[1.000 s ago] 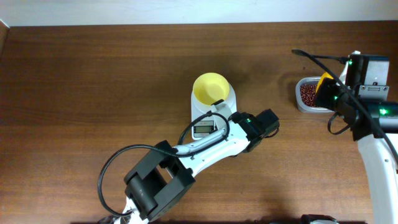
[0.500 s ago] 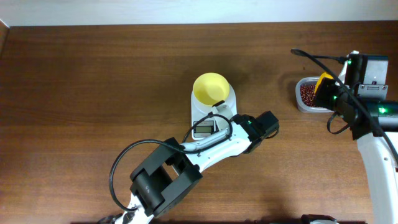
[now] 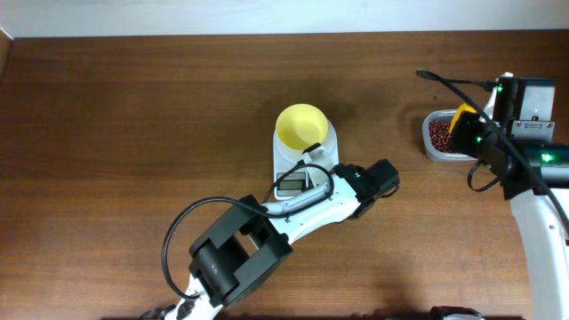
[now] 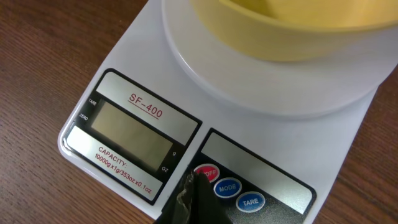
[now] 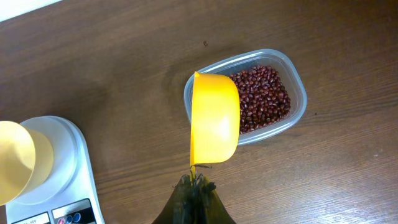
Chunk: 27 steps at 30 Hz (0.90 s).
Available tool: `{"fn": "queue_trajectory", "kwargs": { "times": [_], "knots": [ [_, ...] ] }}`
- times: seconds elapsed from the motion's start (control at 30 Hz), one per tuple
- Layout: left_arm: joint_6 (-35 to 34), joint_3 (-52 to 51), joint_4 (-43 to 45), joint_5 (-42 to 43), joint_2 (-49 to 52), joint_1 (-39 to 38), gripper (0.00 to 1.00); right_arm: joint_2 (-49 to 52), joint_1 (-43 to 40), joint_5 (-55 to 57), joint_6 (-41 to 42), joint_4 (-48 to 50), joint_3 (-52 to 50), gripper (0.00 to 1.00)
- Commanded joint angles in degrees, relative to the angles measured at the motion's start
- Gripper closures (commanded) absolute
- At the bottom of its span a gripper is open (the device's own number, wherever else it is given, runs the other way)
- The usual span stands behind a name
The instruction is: Scoop item into bowl and weigh 50g on scale
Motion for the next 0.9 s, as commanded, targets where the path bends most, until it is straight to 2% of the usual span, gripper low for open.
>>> {"fn": "queue_trajectory", "kwargs": {
  "times": [0.0, 0.87],
  "knots": [
    [-1.0, -0.4, 0.2, -1.5, 1.2, 0.2, 1.0, 0.2, -0.4, -0.3, 0.0, 0.0, 1.2, 0.96],
    [-1.0, -0.4, 1.8, -4.3, 3.2, 0.2, 1.0, 0.5, -0.4, -0.3, 0.1, -0.9, 1.2, 0.96]
  ]
}}
